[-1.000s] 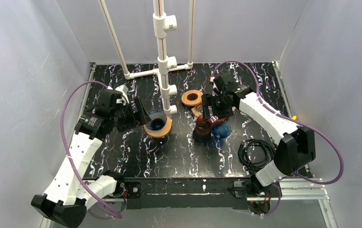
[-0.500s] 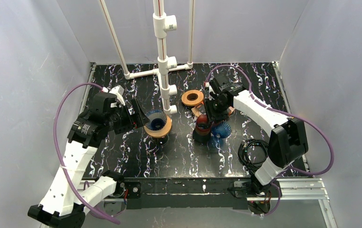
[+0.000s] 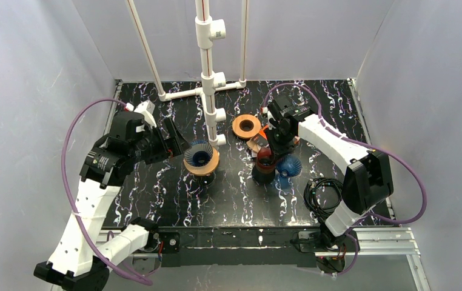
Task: Place the coffee filter in the dripper
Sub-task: Move the coffee server to the center of the board, then move the coffee filter holder to the center of the board.
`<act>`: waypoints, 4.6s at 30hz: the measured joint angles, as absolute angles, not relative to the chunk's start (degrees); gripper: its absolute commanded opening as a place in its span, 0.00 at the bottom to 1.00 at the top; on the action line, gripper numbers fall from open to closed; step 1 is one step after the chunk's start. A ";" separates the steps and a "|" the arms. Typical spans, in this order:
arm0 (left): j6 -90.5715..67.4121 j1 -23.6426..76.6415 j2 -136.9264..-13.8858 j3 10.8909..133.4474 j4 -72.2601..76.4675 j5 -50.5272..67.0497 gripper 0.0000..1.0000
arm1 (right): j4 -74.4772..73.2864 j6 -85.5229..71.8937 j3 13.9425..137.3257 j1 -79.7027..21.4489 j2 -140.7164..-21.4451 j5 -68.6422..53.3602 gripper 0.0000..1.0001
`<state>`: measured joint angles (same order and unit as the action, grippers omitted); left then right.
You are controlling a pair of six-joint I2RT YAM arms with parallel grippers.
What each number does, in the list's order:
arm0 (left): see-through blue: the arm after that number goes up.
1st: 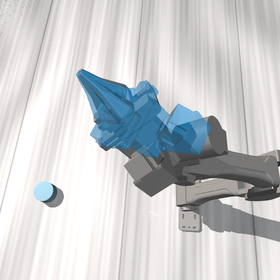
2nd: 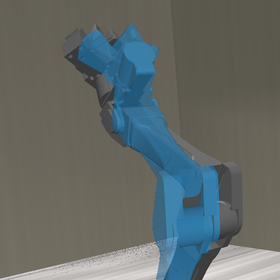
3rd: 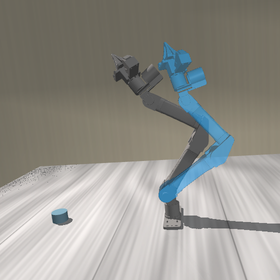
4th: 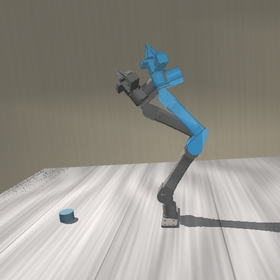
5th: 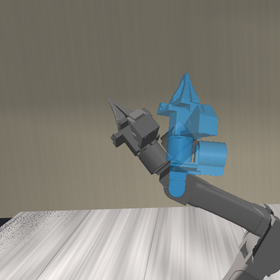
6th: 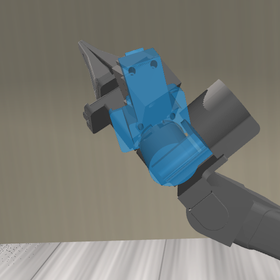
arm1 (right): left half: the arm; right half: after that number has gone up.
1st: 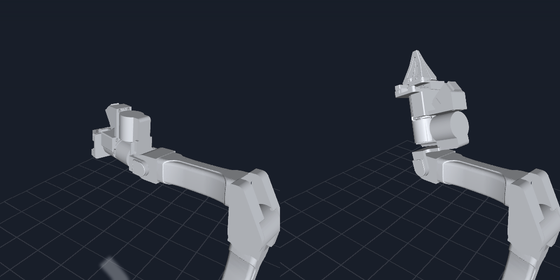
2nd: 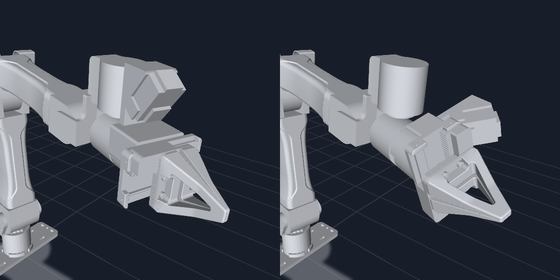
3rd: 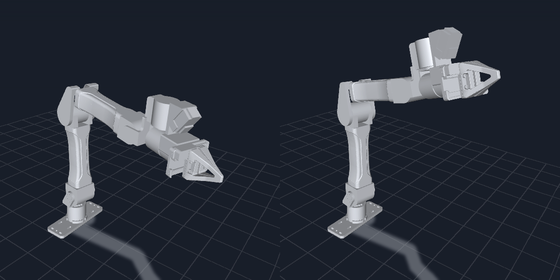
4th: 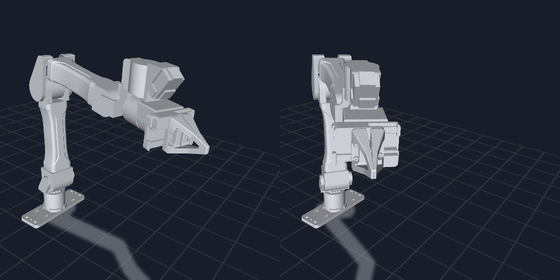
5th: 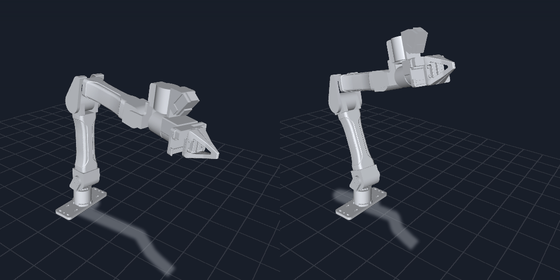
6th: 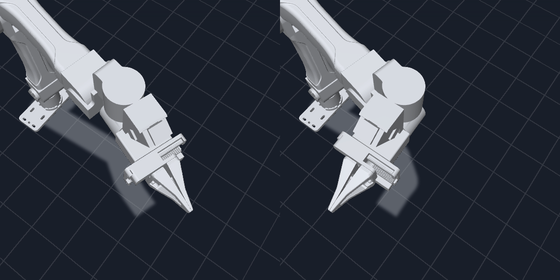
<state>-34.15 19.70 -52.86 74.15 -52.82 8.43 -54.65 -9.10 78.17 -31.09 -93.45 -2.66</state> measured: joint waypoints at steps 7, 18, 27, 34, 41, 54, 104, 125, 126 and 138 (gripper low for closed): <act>-33.89 19.68 -55.31 77.69 -52.88 10.17 0.98 | -56.14 -9.06 78.08 -31.09 -92.90 0.95 0.27; -32.97 19.66 -56.14 78.70 -52.75 13.76 0.98 | -59.24 -11.94 75.94 -31.07 -88.86 5.78 0.24; -32.77 19.66 -54.43 78.74 -52.69 12.60 0.98 | -62.04 -15.99 73.67 -30.17 -84.18 8.80 0.23; -32.08 19.66 -53.84 80.42 -50.78 11.20 0.98 | -64.77 -17.23 72.18 -26.30 -84.03 13.69 0.26; -30.83 19.66 -50.98 80.42 -49.23 9.63 0.98 | -65.58 -17.21 72.18 -21.47 -84.03 16.60 0.29; -29.98 19.66 -48.62 79.11 -48.23 8.29 0.98 | -65.84 -15.20 75.26 -19.20 -83.20 15.20 0.72; -38.15 19.66 -48.86 72.29 -49.87 8.14 0.98 | -52.53 -13.39 110.59 -14.48 -124.29 -3.55 0.89; -40.21 19.66 -47.92 69.76 -49.95 9.74 0.98 | -50.94 -12.58 99.26 -14.50 -123.39 -20.67 0.66; -40.47 19.66 -47.81 69.60 -49.95 9.91 0.98 | -50.72 -12.93 97.82 -14.55 -122.50 -21.10 0.66; -42.70 19.66 -45.39 66.52 -49.93 11.40 0.98 | -47.11 -19.33 82.06 -15.42 -113.27 -26.55 0.66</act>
<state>-42.70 19.66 -45.39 66.52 -49.93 11.40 -47.11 -19.33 82.06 -15.42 -113.27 -26.55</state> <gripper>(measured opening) 0.982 0.659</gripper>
